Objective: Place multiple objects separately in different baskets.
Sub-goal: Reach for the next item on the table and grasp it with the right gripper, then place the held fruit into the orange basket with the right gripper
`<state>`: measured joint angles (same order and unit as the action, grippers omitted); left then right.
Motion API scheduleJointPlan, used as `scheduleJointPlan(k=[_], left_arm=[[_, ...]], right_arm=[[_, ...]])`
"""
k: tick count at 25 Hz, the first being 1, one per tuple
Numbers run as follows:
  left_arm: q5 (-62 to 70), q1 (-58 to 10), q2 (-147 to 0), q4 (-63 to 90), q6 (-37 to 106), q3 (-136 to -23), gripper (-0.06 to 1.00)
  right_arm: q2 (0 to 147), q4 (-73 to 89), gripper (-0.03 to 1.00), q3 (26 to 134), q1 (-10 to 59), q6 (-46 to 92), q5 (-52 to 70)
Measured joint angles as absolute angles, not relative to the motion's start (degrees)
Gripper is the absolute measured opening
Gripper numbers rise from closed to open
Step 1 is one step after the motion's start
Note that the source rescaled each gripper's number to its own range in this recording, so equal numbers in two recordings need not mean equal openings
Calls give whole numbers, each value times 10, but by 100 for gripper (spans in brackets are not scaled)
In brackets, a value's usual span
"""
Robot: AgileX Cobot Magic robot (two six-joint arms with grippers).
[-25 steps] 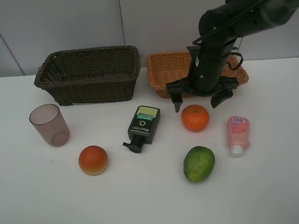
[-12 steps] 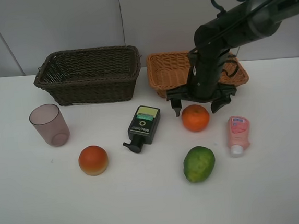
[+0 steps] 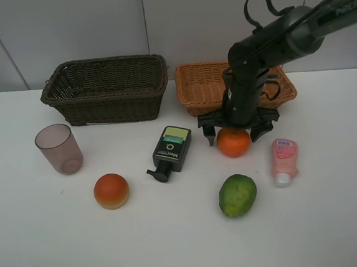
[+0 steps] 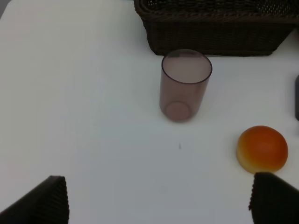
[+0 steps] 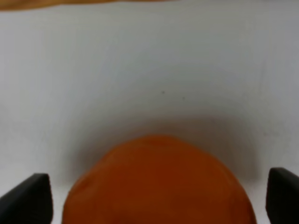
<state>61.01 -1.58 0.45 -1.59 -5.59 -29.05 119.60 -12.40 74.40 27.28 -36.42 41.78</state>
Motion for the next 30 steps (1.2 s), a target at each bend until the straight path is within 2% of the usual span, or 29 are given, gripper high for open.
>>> scheduleJointPlan(k=[4,6,8,10,30], left_arm=[[610,-16,5,-16,-56,-290,100],[610,-16,5,-16,-56,-290,100],[610,-16,5,-16,-56,-290,100],[610,-16,5,-16,-56,-290,100],[610,-16,5,-16,-56,-290,100]], right_arm=[[1197,-124,99,744,273,-364,413],[1197,-124,92,744,273,-364,413],[1197,-124,74,744,273,-364,413],[1197,-124,43,744,273,-365,414],[1197,-124,44,744,273,-365,421]])
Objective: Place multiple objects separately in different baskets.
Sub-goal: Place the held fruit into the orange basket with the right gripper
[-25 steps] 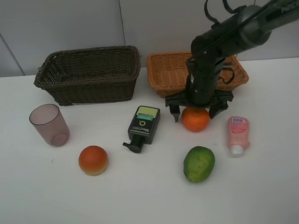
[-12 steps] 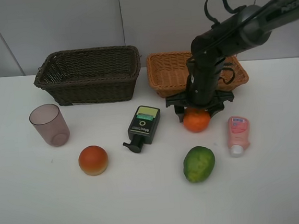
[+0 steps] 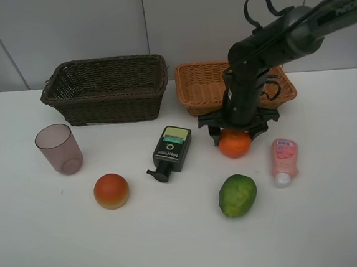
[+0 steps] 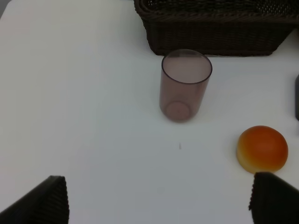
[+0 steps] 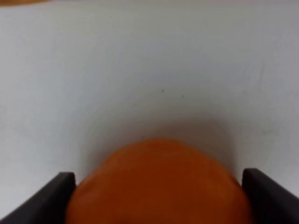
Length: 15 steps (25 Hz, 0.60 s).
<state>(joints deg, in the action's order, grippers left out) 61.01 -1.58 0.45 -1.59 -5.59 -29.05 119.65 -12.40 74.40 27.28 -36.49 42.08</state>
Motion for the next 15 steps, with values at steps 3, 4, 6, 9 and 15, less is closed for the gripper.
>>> scheduleJointPlan(k=[3,4,6,9,15], left_arm=[[610,-16,5,-16,-56,-290,100],[610,-16,5,-16,-56,-290,100],[610,-16,5,-16,-56,-290,100],[610,-16,5,-16,-56,-290,100],[610,-16,5,-16,-56,-290,100]], right_arm=[[1193,-123,44,744,273,-365,431],[1189,-123,44,744,273,-365,437],[1179,-122,44,747,273,-361,455],[1167,-120,44,765,273,-324,502],[1157,-89,44,846,273,-212,617]])
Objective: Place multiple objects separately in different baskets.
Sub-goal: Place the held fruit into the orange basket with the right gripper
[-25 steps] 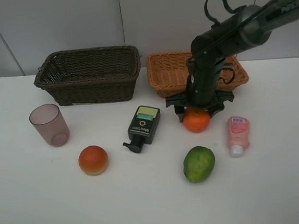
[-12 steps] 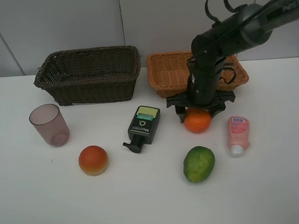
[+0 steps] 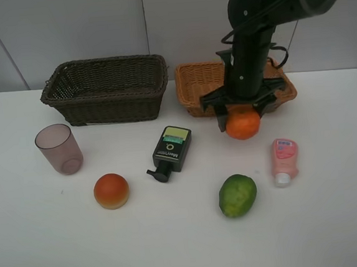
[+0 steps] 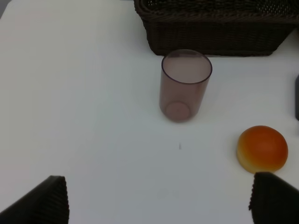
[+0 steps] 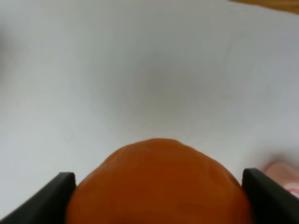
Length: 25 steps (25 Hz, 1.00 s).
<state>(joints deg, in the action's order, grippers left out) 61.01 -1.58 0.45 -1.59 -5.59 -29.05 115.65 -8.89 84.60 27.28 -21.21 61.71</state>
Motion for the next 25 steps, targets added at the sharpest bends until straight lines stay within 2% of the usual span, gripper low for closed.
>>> scheduleJointPlan(k=[5,10,19,25], left_arm=[[610,-16,5,-16,-56,-290,100],[610,-16,5,-16,-56,-290,100],[610,-16,5,-16,-56,-290,100],[610,-16,5,-16,-56,-290,100]], right_arm=[[1157,-77,44,931,273,-175,679],[1156,-79,44,996,273,-159,688],[1191,-86,44,1053,269,-138,650],[1217,-120,44,1055,257,-138,572]])
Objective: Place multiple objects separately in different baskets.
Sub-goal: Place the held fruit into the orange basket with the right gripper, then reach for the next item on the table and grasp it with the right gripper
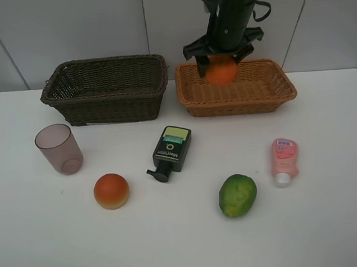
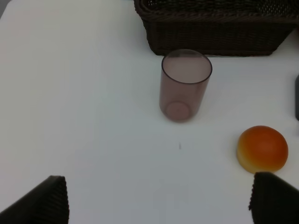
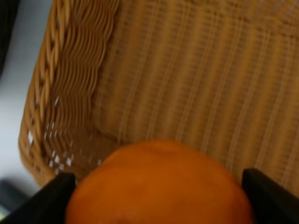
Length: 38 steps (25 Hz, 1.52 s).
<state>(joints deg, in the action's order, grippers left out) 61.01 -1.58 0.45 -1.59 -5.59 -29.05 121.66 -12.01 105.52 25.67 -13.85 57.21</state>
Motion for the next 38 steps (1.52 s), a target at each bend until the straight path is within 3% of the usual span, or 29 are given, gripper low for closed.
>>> scheduleJointPlan(k=[12,23,25,28,30,38], left_arm=[[610,-16,5,-16,-56,-290,100],[610,-16,5,-16,-56,-290,100],[610,-16,5,-16,-56,-290,100],[610,-16,5,-16,-56,-290,100],[610,-16,5,-16,-56,-290,100],[610,-16,5,-16,-56,-290,100]], right_arm=[[1285,-165,44,1058,251,-189,415],[1325,-206,44,1058,239,-244,387],[1327,-212,53,1058,239,-245,387],[1327,-214,84,1058,239,-245,387],[1327,-214,95,1058,239,-245,391],[1283,-209,100,1058,239,-244,455]])
